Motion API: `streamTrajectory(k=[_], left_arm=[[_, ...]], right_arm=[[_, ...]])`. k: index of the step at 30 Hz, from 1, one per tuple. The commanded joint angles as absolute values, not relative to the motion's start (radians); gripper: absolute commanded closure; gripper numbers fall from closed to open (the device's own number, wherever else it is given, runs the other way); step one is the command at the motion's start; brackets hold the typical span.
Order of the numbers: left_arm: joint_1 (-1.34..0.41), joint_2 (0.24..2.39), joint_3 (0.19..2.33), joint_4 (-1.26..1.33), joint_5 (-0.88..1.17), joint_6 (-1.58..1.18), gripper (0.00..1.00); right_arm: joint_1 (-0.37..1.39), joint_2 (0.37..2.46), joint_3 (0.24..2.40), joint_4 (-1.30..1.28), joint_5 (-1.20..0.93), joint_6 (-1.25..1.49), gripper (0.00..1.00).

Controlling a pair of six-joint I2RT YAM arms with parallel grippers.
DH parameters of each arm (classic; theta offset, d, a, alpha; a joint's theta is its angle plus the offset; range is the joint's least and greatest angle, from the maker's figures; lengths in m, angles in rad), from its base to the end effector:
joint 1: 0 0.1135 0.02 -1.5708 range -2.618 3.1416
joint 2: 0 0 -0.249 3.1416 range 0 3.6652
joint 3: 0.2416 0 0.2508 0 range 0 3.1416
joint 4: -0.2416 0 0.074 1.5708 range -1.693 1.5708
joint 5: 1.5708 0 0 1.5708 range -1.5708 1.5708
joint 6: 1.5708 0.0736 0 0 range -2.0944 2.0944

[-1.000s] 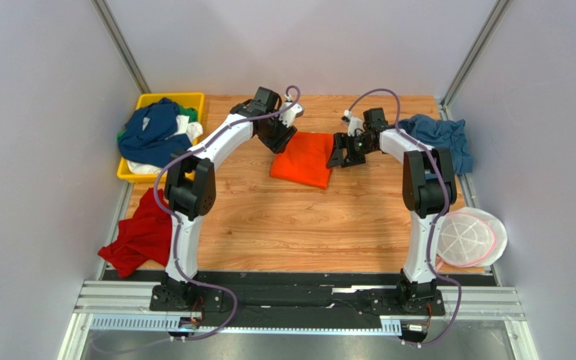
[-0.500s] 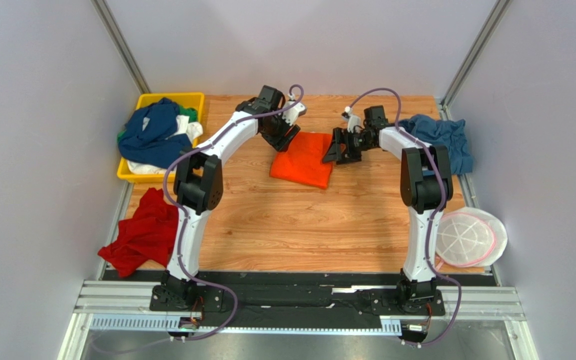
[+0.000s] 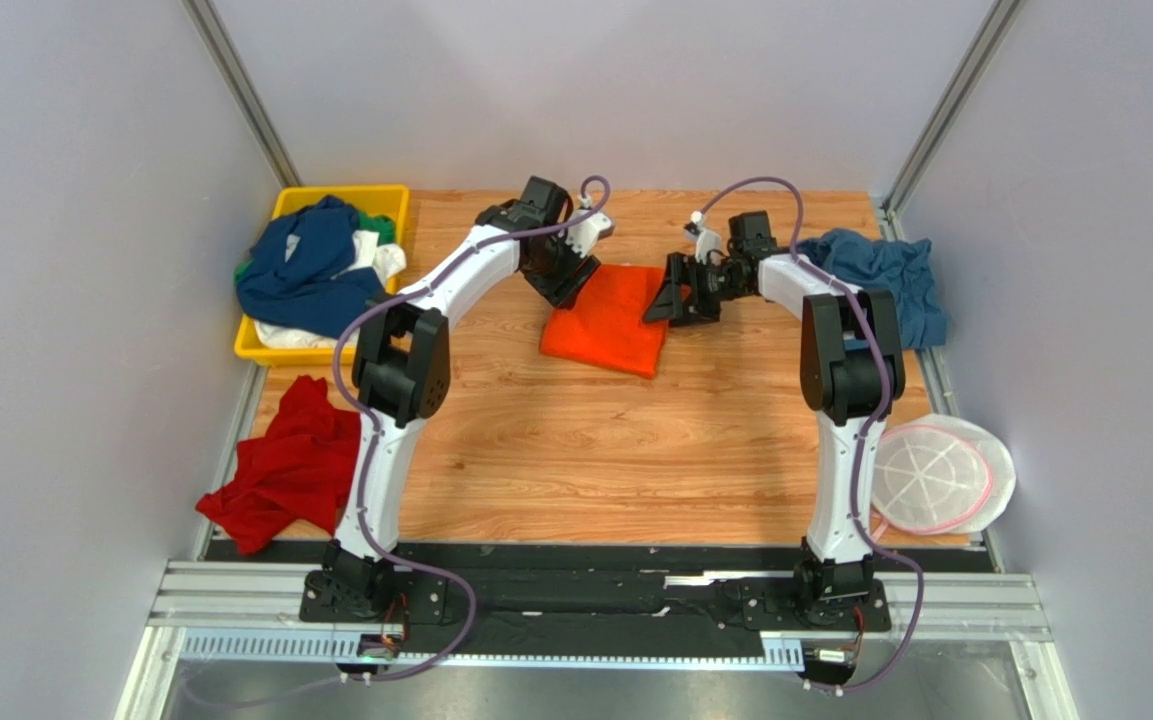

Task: Fold and stack the t-shirts
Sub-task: Put the neatly folded tshirt into the corner of the board with the right arm

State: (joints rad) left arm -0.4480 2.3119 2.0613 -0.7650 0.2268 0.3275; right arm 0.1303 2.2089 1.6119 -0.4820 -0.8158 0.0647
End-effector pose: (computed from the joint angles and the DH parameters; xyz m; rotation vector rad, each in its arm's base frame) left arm 0.4576 -0.2383 0.1711 1.0536 2.3580 -0.3378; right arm 0.4513 0.1132 0.1165 -0.3543 2.4989 1.1404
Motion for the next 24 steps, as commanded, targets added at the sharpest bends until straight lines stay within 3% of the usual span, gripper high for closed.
streamTrajectory(k=[1, 24], left_arm=[[-0.445, 2.304, 2.033, -0.767, 0.239, 0.341, 0.38], [-0.451, 2.293, 1.982, -0.848, 0.302, 0.324, 0.44]], right_arm=[[0.129, 2.224, 1.6, -0.414, -0.864, 0.103, 0.21], [0.138, 2.186, 1.512, -0.334, -0.91, 0.155, 0.22]])
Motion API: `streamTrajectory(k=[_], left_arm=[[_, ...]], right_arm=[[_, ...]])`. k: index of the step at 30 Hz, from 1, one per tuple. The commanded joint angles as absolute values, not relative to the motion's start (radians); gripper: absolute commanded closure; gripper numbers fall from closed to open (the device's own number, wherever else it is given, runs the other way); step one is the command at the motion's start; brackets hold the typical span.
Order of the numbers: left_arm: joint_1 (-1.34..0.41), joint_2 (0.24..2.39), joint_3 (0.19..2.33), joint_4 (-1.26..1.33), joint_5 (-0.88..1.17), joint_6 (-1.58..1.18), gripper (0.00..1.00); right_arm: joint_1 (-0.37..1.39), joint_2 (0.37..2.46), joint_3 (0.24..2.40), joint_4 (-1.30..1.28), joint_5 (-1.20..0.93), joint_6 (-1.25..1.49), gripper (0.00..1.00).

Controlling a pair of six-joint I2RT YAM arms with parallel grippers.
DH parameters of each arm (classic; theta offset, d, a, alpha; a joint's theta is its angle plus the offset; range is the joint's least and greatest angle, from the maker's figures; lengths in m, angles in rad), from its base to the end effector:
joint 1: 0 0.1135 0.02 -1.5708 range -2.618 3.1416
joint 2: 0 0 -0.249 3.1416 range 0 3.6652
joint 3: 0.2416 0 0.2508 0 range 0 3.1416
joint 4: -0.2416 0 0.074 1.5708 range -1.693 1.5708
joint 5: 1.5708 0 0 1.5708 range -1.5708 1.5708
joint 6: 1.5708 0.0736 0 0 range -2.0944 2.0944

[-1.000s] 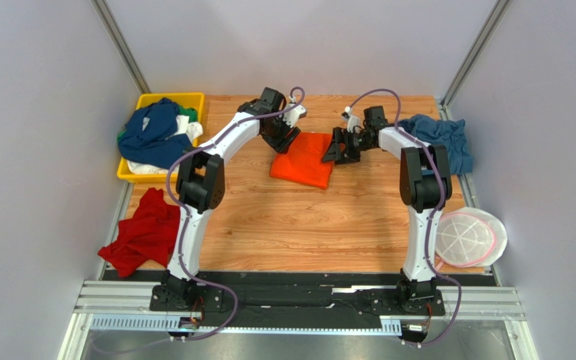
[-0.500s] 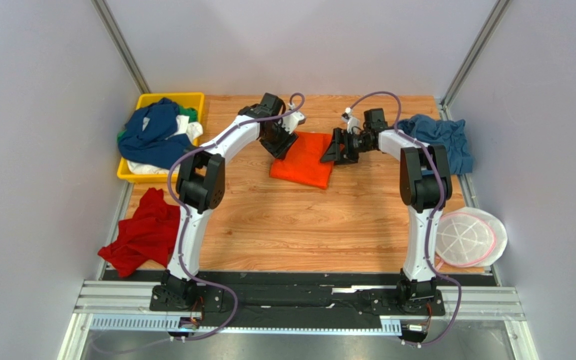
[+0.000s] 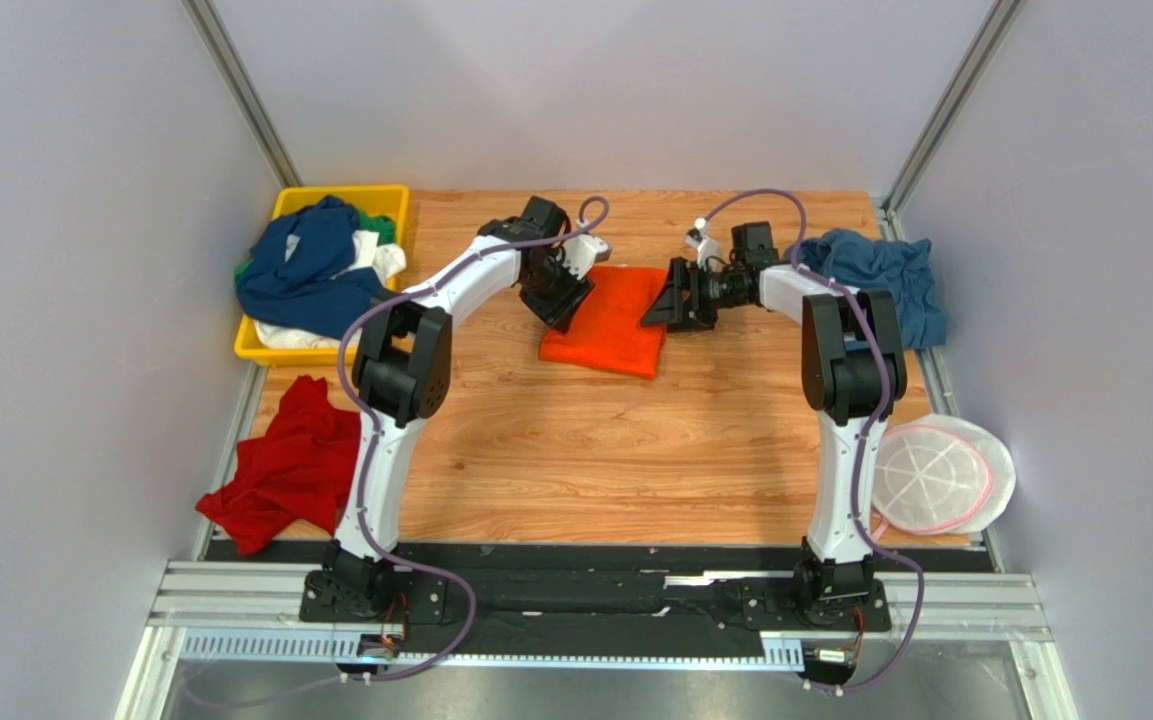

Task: Fold and stack the t-shirts
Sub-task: Put the neatly folded tshirt into the corner of the board with the right arm

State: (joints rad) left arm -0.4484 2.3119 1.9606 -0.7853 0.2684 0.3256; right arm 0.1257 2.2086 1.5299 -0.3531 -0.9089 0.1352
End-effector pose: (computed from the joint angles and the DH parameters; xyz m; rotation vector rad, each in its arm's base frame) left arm 0.4406 -0.2336 0.1382 1.0926 2.4680 -0.4001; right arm 0.4458 0.1149 0.1050 -0.3182 2.4460 1.2719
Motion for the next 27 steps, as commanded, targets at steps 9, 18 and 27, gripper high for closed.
streamTrajectory(k=[9, 18, 27], left_arm=[[-0.468, 2.292, 1.982, -0.882, 0.296, 0.341, 0.46], [-0.472, 2.283, 1.967, -0.887, 0.29, 0.353, 0.47], [-0.477, 2.272, 1.947, -0.89, 0.278, 0.359, 0.49]], right_arm=[[0.196, 2.203, 1.528, -0.314, -0.926, 0.175, 0.23], [0.212, 2.187, 1.508, -0.308, -0.934, 0.175, 0.23], [0.213, 2.2, 1.523, -0.311, -0.934, 0.173, 0.37]])
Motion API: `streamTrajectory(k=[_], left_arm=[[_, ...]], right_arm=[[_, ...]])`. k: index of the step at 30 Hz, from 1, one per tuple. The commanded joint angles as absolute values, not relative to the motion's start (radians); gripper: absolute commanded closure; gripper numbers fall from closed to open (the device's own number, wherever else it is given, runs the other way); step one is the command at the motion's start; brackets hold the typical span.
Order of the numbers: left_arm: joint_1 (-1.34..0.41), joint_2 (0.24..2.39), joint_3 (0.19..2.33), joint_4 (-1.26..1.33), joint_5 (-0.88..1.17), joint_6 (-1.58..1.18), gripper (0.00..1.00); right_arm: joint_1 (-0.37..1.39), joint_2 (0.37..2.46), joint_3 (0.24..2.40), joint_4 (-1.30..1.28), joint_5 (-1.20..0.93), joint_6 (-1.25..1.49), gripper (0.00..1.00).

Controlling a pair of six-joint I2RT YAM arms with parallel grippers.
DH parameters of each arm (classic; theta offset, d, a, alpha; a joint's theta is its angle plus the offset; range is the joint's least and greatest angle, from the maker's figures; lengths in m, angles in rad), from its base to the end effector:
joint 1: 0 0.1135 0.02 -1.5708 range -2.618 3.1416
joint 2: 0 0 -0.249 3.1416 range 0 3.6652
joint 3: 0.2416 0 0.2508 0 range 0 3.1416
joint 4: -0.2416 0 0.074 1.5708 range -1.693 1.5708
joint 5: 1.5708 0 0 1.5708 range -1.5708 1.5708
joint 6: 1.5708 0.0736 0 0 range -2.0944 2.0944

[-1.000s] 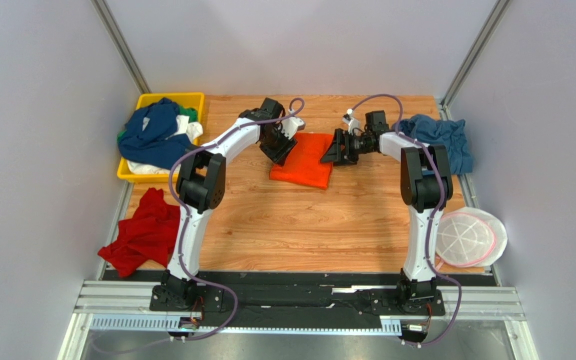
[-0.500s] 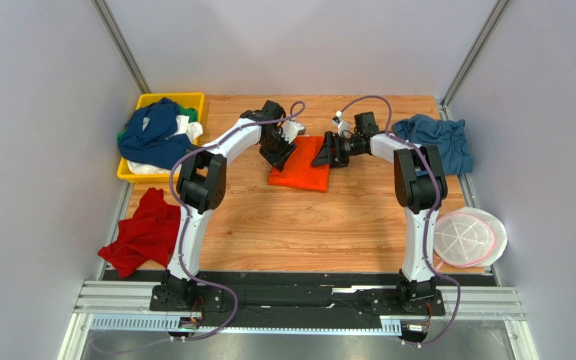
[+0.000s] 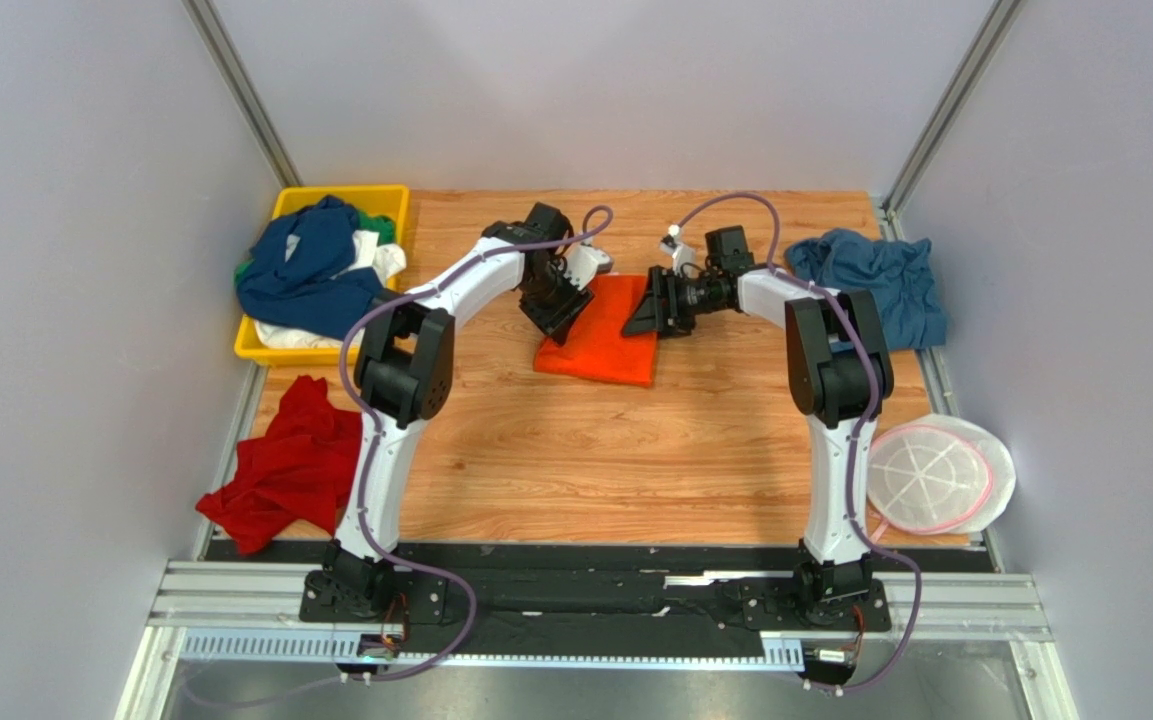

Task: Fold and stack the t-shirts
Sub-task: Put the neatly folded tshirt into the corner of the board with the right arm

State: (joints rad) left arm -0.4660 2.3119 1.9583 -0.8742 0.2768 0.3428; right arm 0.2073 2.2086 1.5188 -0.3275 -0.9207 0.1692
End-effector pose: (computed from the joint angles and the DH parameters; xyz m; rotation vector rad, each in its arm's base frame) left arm 0.4252 -0.2364 0.1328 1.1587 2.5363 -0.4173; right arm 0.4348 0.1513 0.1040 -0.3935 2.4545 1.3299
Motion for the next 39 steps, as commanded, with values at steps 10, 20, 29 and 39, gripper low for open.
streamTrajectory(k=[10, 20, 29, 39], left_arm=[[-0.479, 2.253, 1.925, -0.885, 0.273, 0.359, 0.5], [-0.479, 2.25, 1.921, -0.885, 0.264, 0.364, 0.5], [-0.479, 2.207, 1.914, -0.879, 0.236, 0.376, 0.51], [-0.479, 2.143, 2.016, -0.917, 0.187, 0.39, 0.51]], right_arm=[[0.25, 2.217, 1.56, -0.331, -0.923, 0.169, 0.47], [0.259, 2.235, 1.605, -0.383, -0.913, 0.135, 0.87], [0.253, 2.201, 1.649, -0.524, -0.847, 0.039, 1.0], [0.186, 2.157, 1.738, -0.782, -0.701, -0.078, 1.0]])
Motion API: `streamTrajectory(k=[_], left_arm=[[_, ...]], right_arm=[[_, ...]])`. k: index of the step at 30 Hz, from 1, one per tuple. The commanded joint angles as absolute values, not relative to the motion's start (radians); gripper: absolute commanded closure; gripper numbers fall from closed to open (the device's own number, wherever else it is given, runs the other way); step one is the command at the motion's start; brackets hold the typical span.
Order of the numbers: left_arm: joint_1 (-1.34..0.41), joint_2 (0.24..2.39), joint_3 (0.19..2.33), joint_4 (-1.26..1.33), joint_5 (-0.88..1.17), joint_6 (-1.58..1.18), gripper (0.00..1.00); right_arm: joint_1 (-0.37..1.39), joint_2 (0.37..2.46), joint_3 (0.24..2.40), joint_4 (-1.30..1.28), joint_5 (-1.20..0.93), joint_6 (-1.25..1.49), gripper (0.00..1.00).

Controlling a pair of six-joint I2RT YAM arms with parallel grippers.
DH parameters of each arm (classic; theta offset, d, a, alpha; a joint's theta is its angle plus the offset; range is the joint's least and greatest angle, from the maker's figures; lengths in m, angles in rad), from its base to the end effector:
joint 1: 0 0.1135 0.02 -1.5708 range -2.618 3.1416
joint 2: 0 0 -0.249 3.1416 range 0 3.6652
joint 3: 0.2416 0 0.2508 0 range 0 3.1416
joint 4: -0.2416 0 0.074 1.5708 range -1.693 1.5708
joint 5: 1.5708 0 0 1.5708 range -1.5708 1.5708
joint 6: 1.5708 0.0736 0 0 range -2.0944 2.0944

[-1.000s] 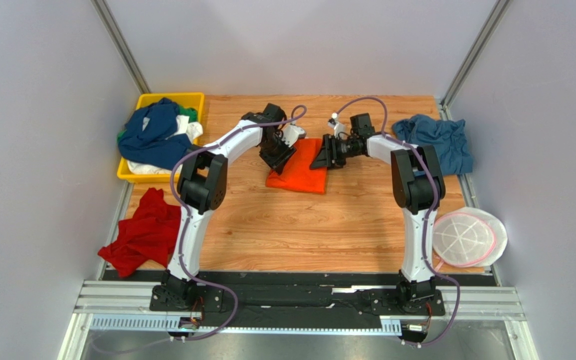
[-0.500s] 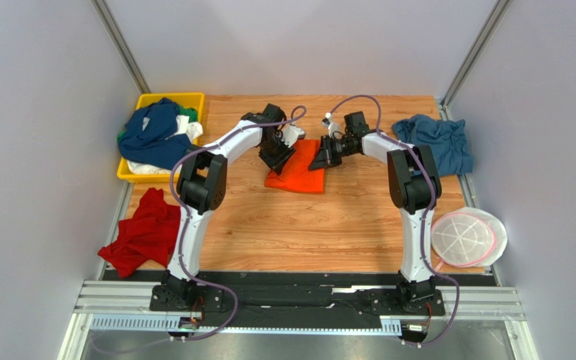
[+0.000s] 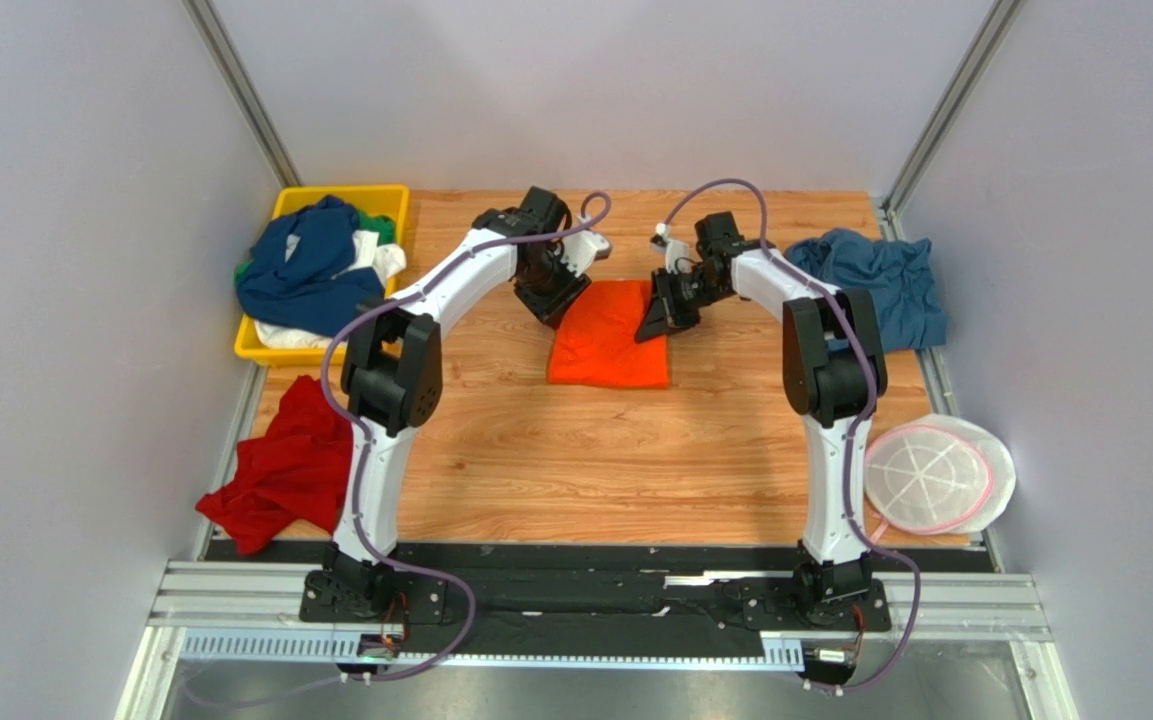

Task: Fold and stack the t-shirts
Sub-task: Put the neatly folded tshirt into the corner of the board with the right arm

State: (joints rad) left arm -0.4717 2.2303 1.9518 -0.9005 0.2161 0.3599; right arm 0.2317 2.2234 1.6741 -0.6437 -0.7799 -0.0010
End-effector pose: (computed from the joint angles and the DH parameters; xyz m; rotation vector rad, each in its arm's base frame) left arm 0.4194 -0.2317 0.1662 1.1627 2.4869 -0.3277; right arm 0.4327 0.1553 0.1180 -0.5125 2.5983 1.1360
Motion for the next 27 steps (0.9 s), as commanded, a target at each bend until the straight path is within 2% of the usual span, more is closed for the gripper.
streamTrajectory(k=[1, 13, 27], left_arm=[[-0.479, 2.14, 2.02, -0.919, 0.184, 0.394, 0.51], [-0.479, 2.145, 2.002, -0.92, 0.17, 0.399, 0.51], [-0.479, 2.157, 1.98, -0.904, 0.186, 0.391, 0.51]], right_arm=[[0.178, 2.155, 1.744, -0.796, -0.69, -0.081, 1.0], [0.026, 2.146, 1.868, -0.969, -0.48, -0.186, 1.0], [-0.147, 2.218, 2.137, -1.158, -0.284, -0.339, 1.0]])
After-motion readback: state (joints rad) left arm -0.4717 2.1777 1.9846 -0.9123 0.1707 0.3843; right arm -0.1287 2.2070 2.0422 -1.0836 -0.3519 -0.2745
